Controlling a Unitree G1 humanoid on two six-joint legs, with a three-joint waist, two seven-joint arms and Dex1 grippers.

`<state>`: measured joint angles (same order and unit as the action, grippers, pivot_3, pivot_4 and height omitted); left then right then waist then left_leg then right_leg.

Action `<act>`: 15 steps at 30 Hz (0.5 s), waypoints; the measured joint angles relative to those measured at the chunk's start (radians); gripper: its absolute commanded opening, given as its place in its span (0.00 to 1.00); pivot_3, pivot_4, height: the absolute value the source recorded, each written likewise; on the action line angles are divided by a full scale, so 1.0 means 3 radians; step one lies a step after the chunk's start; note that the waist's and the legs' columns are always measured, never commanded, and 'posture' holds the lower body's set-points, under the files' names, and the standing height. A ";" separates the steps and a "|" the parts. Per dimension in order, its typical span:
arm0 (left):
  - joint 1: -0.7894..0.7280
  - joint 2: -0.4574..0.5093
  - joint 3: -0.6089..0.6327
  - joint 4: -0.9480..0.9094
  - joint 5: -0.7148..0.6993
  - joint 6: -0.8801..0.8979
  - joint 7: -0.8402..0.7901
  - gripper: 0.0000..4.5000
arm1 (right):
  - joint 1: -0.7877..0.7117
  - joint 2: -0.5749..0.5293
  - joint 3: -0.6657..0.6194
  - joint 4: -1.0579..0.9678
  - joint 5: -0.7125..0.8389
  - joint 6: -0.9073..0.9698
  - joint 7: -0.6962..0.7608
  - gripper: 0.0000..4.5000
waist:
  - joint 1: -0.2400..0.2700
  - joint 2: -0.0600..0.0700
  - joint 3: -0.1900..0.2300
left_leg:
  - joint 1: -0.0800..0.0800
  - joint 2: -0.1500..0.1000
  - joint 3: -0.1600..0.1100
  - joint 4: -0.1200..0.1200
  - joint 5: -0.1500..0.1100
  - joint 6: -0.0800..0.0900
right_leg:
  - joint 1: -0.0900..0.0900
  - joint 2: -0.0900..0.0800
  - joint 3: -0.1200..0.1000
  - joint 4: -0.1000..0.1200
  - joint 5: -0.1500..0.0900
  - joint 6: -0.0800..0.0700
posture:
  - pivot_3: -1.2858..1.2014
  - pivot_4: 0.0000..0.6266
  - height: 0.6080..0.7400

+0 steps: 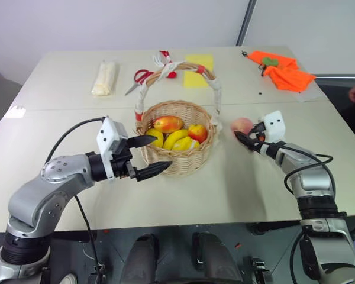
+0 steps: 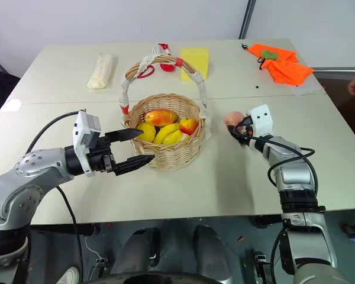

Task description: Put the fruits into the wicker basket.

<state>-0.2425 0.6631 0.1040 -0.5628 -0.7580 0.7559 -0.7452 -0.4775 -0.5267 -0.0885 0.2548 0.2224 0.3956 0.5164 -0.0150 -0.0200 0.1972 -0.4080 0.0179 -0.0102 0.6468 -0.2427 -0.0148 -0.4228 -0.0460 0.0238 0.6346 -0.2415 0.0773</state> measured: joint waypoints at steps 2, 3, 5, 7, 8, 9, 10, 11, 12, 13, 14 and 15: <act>0.0017 0.0001 0.0017 0.0004 -0.0001 -0.0009 0.0009 1.00 | 0.0054 -0.0038 -0.0004 -0.0136 0.0000 -0.0004 0.0057 0.54 | 0.0001 0.0000 0.0000 | 0.0000 0.0000 0.0000 0.0000 0.0000 0.0000 | -0.0001 0.0000 0.0000 0.0000 0.0002 0.0004 | 0.52 0.24 1.00; 0.0024 0.0004 0.0034 0.0009 -0.0001 -0.0015 0.0010 1.00 | 0.0103 -0.0078 -0.0006 -0.0232 0.0001 -0.0008 0.0105 0.54 | 0.0002 0.0000 0.0000 | 0.0000 0.0000 0.0000 -0.0001 0.0000 0.0000 | -0.0001 0.0000 0.0000 0.0000 0.0004 0.0007 | 0.52 0.24 1.00; 0.0064 0.0028 0.0133 0.0046 -0.0001 -0.0037 0.0005 1.00 | 0.0306 -0.0291 -0.0016 -0.0553 0.0019 -0.0068 0.0315 0.54 | 0.0018 0.0001 0.0000 | -0.0001 0.0000 -0.0001 -0.0002 0.0000 0.0000 | -0.0001 0.0000 -0.0001 -0.0001 0.0003 0.0010 | 0.52 0.24 1.00; 0.0107 0.0055 0.0228 0.0121 0.0002 -0.0081 -0.0004 1.00 | 0.0496 -0.0477 -0.0064 -0.0813 0.0081 -0.0113 0.0535 0.54 | 0.0014 0.0001 0.0000 | -0.0002 0.0000 0.0000 -0.0002 0.0000 0.0001 | -0.0001 -0.0001 0.0000 -0.0002 0.0002 0.0010 | 0.52 0.24 1.00; 0.0124 0.0066 0.0265 0.0166 0.0013 -0.0109 -0.0012 1.00 | 0.0615 -0.0575 -0.0106 -0.0972 0.0158 -0.0112 0.0676 0.54 | 0.0012 0.0000 0.0000 | -0.0001 0.0000 0.0000 -0.0002 0.0000 0.0001 | -0.0001 -0.0001 -0.0001 -0.0002 0.0002 0.0009 | 0.52 0.24 1.00; 0.0153 0.0071 0.0300 0.0230 0.0034 -0.0174 -0.0034 1.00 | 0.0789 -0.0698 -0.0205 -0.1237 0.0345 -0.0082 0.0893 0.54 | 0.0013 0.0002 0.0000 | -0.0001 0.0000 0.0000 -0.0002 0.0000 0.0001 | -0.0001 -0.0001 0.0000 -0.0002 0.0002 0.0008 | 0.52 0.24 1.00; 0.0194 0.0077 0.0349 0.0307 0.0084 -0.0252 -0.0050 1.00 | 0.0922 -0.0803 -0.0293 -0.1521 0.0591 0.0018 0.1091 0.54 | 0.0013 0.0003 0.0000 | 0.0000 0.0001 0.0000 -0.0002 -0.0001 0.0001 | -0.0001 0.0000 -0.0001 -0.0001 0.0001 0.0007 | 0.52 0.24 1.00; 0.0214 0.0079 0.0377 0.0394 0.0141 -0.0317 -0.0053 1.00 | 0.0962 -0.0865 -0.0374 -0.1769 0.0818 0.0138 0.1223 0.54 | -0.0003 0.0003 0.0000 | 0.0002 0.0005 0.0001 -0.0002 -0.0001 0.0001 | -0.0001 0.0003 0.0000 -0.0001 0.0000 0.0002 | 0.52 0.24 1.00; 0.0218 0.0078 0.0378 0.0453 0.0183 -0.0380 -0.0062 1.00 | 0.0943 -0.0898 -0.0442 -0.1983 0.1063 0.0302 0.1277 0.54 | -0.0017 0.0002 0.0000 | 0.0003 0.0012 0.0004 0.0000 -0.0001 0.0001 | 0.0000 0.0006 0.0000 -0.0001 0.0003 -0.0005 | 0.52 0.24 1.00; 0.0219 0.0077 0.0377 0.0472 0.0203 -0.0409 -0.0073 1.00 | 0.0903 -0.0911 -0.0470 -0.2142 0.1239 0.0426 0.1290 0.54 | -0.0021 0.0000 0.0000 | 0.0004 0.0017 0.0006 0.0001 -0.0001 0.0001 | 0.0000 0.0010 0.0000 -0.0001 0.0006 -0.0009 | 0.52 0.24 1.00; 0.0225 0.0075 0.0383 0.0489 0.0211 -0.0462 -0.0093 1.00 | 0.0824 -0.0906 -0.0458 -0.2295 0.1421 0.0591 0.1263 0.54 | -0.0020 -0.0001 0.0000 | 0.0006 0.0022 0.0007 0.0003 -0.0001 0.0001 | 0.0000 0.0014 -0.0001 -0.0001 0.0008 -0.0013 | 0.52 0.24 1.00; 0.0238 0.0074 0.0391 0.0515 0.0221 -0.0510 -0.0118 1.00 | 0.0672 -0.0834 -0.0369 -0.2445 0.1567 0.0769 0.1164 0.54 | -0.0023 -0.0001 -0.0001 | 0.0008 0.0028 0.0009 0.0003 -0.0001 0.0001 | 0.0000 0.0019 0.0000 -0.0001 0.0009 -0.0014 | 0.52 0.24 1.00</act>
<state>-0.1710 0.6854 0.2212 -0.4081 -0.6918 0.6028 -0.7807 -0.2759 -0.7769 -0.1992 -0.4787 0.6925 0.6261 0.8657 -0.0219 -0.0202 0.1970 -0.4056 0.0263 -0.0076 0.6477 -0.2429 -0.0146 -0.4227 -0.0403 0.0237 0.6343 -0.2389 0.0730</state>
